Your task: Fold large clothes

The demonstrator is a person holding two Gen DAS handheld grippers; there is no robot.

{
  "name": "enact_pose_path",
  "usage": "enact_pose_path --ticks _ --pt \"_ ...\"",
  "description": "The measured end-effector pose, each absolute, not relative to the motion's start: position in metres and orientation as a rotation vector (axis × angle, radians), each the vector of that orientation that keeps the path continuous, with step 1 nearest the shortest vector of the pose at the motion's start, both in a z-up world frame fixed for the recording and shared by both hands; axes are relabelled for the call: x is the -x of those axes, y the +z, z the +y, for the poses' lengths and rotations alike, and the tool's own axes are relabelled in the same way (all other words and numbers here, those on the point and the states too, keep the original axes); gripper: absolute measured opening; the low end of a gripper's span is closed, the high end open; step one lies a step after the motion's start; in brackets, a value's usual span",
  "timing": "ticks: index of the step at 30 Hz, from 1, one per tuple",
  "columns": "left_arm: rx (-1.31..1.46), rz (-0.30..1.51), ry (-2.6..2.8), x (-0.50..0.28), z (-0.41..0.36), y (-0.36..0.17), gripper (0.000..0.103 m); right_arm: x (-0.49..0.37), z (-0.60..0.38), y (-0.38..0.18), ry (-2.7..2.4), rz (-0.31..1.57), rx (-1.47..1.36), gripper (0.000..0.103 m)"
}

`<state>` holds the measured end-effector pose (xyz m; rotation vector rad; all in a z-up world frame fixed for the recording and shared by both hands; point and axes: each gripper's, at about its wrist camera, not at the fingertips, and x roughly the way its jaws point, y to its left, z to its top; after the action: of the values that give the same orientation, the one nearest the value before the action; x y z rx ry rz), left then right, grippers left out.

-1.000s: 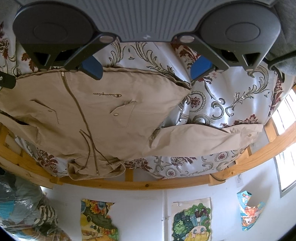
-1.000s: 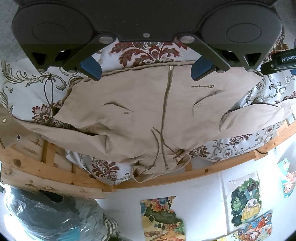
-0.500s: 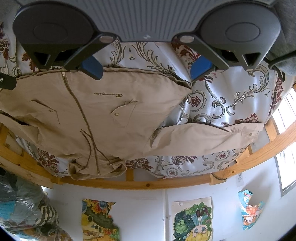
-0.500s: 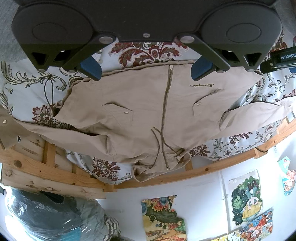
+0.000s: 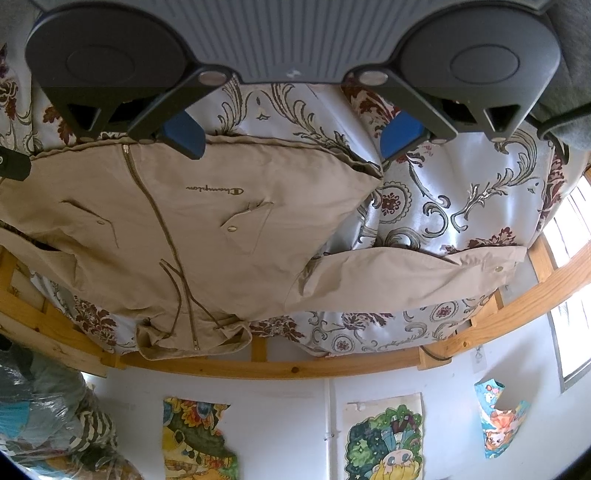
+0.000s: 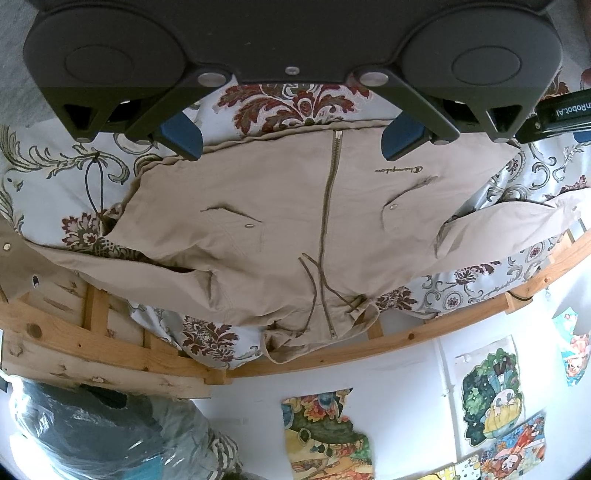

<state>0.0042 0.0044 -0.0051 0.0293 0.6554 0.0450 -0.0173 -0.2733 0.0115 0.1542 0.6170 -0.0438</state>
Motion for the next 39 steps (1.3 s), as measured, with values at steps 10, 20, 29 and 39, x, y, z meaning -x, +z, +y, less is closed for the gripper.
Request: enact_pose_path --ticks 10,20,29,39 --pt "-0.014 0.716 -0.023 -0.016 0.004 0.0 0.102 0.045 -0.309 0.05 -0.101 0.404 -0.309 0.102" --pt "-0.12 0.793 -0.136 -0.06 -0.033 0.002 0.102 0.043 -0.442 0.092 -0.356 0.356 -0.431 0.102" --pt "-0.123 0.847 -0.142 -0.088 -0.047 -0.014 0.102 0.017 -0.499 0.046 -0.523 0.457 -0.152 0.083" --pt "-0.143 0.859 -0.098 -0.089 -0.05 -0.042 0.102 0.002 -0.558 -0.008 -0.451 0.443 -0.339 0.066"
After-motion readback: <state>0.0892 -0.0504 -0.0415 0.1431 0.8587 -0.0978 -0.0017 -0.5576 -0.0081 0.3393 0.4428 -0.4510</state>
